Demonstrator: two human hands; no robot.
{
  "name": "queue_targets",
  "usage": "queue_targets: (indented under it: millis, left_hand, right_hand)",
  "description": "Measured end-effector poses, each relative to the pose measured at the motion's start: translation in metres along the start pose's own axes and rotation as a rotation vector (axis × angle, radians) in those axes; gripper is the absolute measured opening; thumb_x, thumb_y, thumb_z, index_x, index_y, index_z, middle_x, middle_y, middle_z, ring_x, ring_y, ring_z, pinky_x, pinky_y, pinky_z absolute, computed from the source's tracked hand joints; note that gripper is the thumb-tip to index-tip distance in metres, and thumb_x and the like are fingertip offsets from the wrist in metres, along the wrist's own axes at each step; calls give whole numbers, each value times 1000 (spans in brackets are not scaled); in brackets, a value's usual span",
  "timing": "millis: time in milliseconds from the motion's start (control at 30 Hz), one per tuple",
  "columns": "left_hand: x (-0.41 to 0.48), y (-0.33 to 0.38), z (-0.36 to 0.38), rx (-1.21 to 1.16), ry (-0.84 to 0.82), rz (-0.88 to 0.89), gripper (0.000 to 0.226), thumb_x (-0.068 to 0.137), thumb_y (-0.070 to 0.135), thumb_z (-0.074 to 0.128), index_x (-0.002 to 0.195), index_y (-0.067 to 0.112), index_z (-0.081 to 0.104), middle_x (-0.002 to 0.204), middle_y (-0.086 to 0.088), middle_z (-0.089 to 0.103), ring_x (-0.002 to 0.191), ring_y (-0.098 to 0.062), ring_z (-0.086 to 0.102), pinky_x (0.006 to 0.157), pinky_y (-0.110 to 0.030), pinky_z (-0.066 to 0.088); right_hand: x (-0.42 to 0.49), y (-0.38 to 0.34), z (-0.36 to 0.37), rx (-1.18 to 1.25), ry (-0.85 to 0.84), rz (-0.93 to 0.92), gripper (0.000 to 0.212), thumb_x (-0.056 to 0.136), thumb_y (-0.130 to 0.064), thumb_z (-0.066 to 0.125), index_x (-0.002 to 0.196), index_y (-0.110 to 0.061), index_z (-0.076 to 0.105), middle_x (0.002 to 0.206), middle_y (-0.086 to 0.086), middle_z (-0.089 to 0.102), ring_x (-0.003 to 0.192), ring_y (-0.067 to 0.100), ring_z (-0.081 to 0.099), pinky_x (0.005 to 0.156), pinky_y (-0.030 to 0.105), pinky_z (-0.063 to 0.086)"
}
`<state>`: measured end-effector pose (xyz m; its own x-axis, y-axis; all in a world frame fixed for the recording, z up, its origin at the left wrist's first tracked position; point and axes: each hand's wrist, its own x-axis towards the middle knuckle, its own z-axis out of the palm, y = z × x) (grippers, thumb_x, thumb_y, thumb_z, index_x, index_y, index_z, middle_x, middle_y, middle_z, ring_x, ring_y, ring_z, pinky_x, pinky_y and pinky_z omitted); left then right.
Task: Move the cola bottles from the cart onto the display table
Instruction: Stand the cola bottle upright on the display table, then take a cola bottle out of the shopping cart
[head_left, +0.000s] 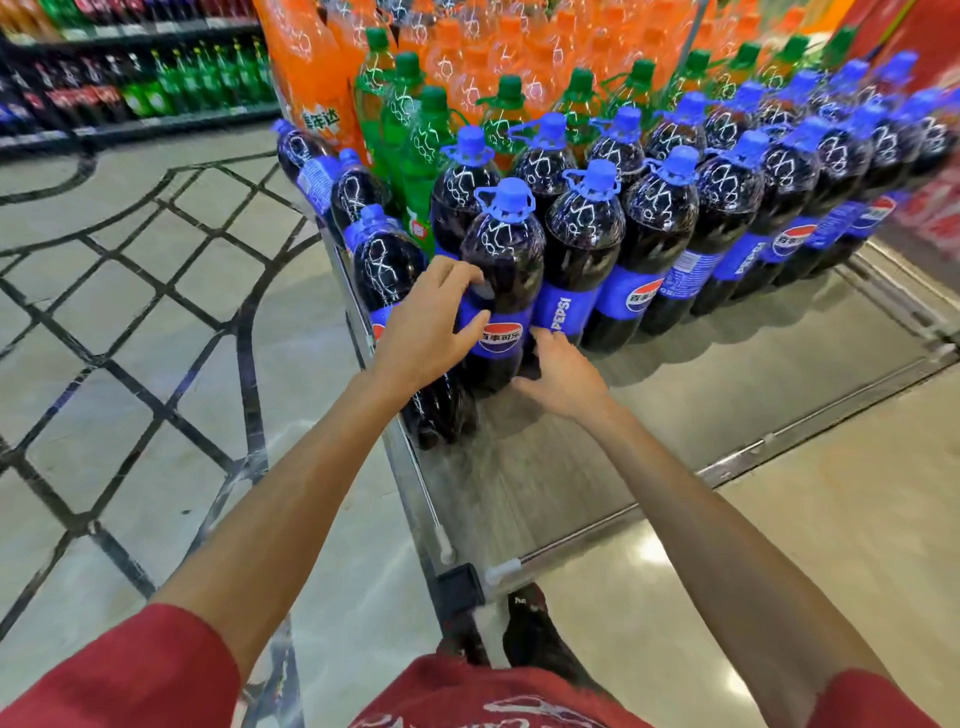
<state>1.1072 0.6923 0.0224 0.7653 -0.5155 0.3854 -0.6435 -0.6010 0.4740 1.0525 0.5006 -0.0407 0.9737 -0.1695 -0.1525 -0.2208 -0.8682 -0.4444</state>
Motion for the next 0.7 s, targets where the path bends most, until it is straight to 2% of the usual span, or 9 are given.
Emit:
queue_targets:
  millis: [167,267,400,567,700]
  left_hand:
    - [-2,17,4,298,-316,60,43,91,33,65,128,14,53,117,-10,55,107,-36,53,82,-50,50]
    - [-1,37,10,473,-485,55,48,93,41,61,131,14,48,124,-12,52,115,-36,50,87,-47,47]
    - [5,68,21,599,-642,76,54,93,44,62,137,17,46,137,-11,49,125,-35,46,96,-47,43]
    - [8,125,43,680,-732,166,54,95,42,57,140,18,43,136,-13,49,126,-35,47,89,-44,42]
    - [2,183,69,691,-768,276,59,95,43,58,145,17,40,141,-13,48,130,-35,47,98,-46,44]
  right_hand:
    - [-22,14,-22,-200,-148,38,78,86,-44,74,148,-10,41,136,19,47,127,40,49,104,48,45]
    - [-42,25,-37,-305,-148,68,71,88,-49,72,143,-13,45,133,17,48,126,40,48,100,48,47]
    - [-72,41,-61,-378,-159,141,71,90,-46,69,147,-13,42,142,17,46,132,38,47,103,45,44]
    - [-127,73,-87,-366,-124,249,70,89,-44,71,146,-13,44,144,15,49,133,34,50,103,41,44]
    - [-186,107,-107,-335,-103,339,67,91,-43,69,146,-13,44,144,13,49,132,34,50,102,42,45]
